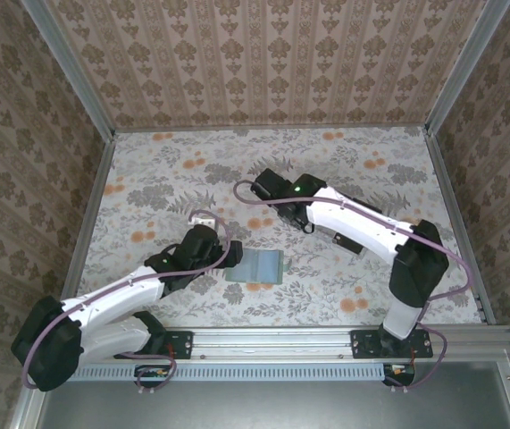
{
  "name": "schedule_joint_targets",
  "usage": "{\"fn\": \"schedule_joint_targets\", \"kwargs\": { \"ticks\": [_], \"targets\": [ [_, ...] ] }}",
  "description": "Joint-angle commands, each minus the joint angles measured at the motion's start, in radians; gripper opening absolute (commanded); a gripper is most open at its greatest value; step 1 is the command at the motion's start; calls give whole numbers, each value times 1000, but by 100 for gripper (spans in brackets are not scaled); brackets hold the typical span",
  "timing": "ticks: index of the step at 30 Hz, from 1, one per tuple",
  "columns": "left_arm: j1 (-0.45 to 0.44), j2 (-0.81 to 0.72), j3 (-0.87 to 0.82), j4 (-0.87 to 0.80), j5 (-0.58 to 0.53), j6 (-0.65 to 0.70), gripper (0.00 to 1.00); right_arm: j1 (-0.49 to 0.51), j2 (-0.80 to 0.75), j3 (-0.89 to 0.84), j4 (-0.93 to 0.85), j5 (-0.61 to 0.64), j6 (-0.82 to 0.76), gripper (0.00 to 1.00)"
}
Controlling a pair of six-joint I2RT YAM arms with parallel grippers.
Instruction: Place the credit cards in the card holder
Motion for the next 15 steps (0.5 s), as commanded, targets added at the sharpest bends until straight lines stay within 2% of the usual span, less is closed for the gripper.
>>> {"fn": "schedule_joint_targets", "kwargs": {
  "ticks": [1,4,7,11,15],
  "targets": [
    [10,-3,22,-62,-66,-28,100,28,-97,-16,33,-268,196,0],
    [9,-5,12,-94,-105,-46,100,33,-173,-146,209,-471,370,0],
    [9,-10,8,-120,-125,-51,100,29,-258,-355,464,-634,563,0],
    [10,-20,-1,-140,-138,-61,100,29,-312,-632,825,-742,805,0],
    [13,-21,-4,-148,-144,-66,100,30,-341,-809,1099,-764,976,0]
  ]
}}
